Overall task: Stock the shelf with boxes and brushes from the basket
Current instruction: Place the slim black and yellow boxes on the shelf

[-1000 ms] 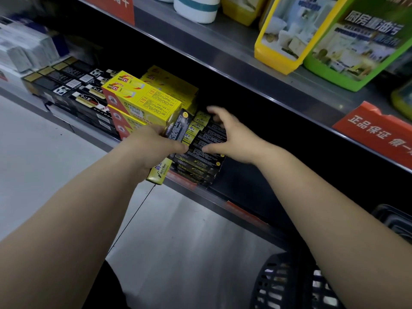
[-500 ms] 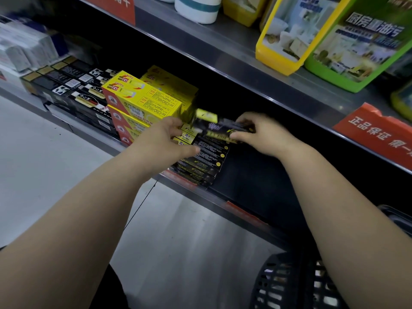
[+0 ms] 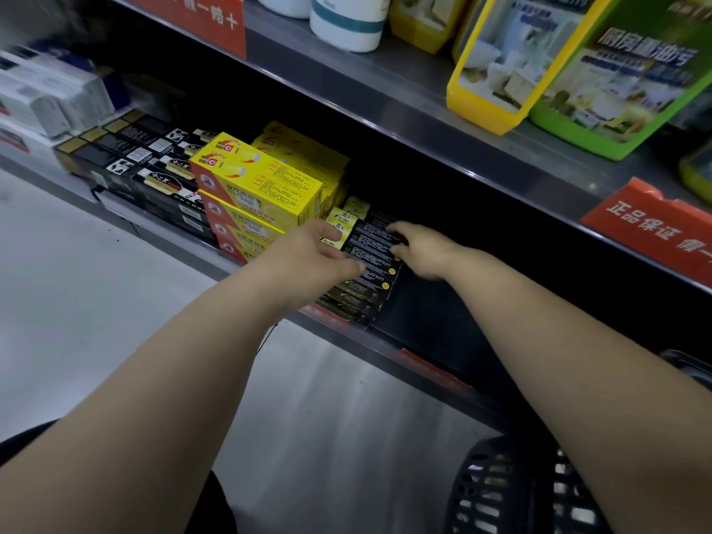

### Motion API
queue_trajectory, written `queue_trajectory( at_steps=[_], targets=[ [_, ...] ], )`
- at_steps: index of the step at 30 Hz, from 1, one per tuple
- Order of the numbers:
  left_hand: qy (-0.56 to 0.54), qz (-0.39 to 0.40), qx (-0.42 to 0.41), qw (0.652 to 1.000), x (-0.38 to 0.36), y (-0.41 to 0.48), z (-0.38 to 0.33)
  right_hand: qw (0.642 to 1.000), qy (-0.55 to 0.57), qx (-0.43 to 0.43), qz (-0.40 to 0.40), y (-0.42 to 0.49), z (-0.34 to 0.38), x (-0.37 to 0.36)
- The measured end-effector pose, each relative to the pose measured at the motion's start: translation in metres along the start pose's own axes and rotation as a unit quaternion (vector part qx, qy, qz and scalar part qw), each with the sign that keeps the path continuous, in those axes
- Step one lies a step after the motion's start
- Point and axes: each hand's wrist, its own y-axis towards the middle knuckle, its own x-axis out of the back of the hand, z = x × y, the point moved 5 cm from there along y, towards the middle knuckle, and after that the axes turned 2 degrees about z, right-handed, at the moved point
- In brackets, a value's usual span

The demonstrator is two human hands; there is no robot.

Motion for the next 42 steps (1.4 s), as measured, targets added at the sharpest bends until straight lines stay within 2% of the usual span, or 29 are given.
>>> queue_trajectory(
  at_steps=[4,9,15,18,21,24,27,29,33,35,37,42],
  targets=[
    [0.023,-0.003,-0.038,0.999,-0.017,-0.012,-0.02,0.999,0.02,0.028,-0.007,-0.044,0.003,0.027],
    [0.1,0.041,-0.159,0.981,-0.073,-0.042,-0.065,0.986,0.15,0.067,-0.01,-0.143,-0.011,0.059],
    [0.202,0.104,-0.329,0.916,-0.151,-0.1,-0.103,0.96,0.269,0.052,-0.064,-0.271,-0.068,0.071],
    [0.252,0.143,-0.381,0.878,-0.187,-0.123,-0.103,0.936,0.344,0.001,-0.081,-0.319,-0.109,0.058],
    [0.297,0.194,-0.426,0.832,-0.222,-0.143,-0.102,0.925,0.37,-0.072,-0.049,-0.349,-0.15,0.022],
    [0.342,0.251,-0.449,0.786,-0.257,-0.162,-0.098,0.947,0.295,-0.126,0.034,-0.364,-0.183,-0.034],
    [0.4,0.286,-0.464,0.737,-0.285,-0.178,-0.095,0.965,0.133,-0.151,0.171,-0.372,-0.213,-0.1],
    [0.421,0.306,-0.455,0.723,-0.298,-0.183,-0.095,0.946,0.056,-0.155,0.279,-0.38,-0.227,-0.143],
    [0.438,0.358,-0.418,0.711,-0.315,-0.191,-0.09,0.876,-0.031,-0.144,0.46,-0.397,-0.235,-0.206],
    [0.46,0.39,-0.391,0.696,-0.322,-0.192,-0.081,0.86,-0.08,-0.123,0.489,-0.396,-0.232,-0.215],
    [0.482,0.411,-0.368,0.68,-0.326,-0.19,-0.073,0.862,-0.107,-0.112,0.483,-0.389,-0.231,-0.219],
    [0.486,0.428,-0.313,0.695,-0.325,-0.18,-0.066,0.875,-0.113,-0.06,0.466,-0.381,-0.222,-0.213]
  ],
)
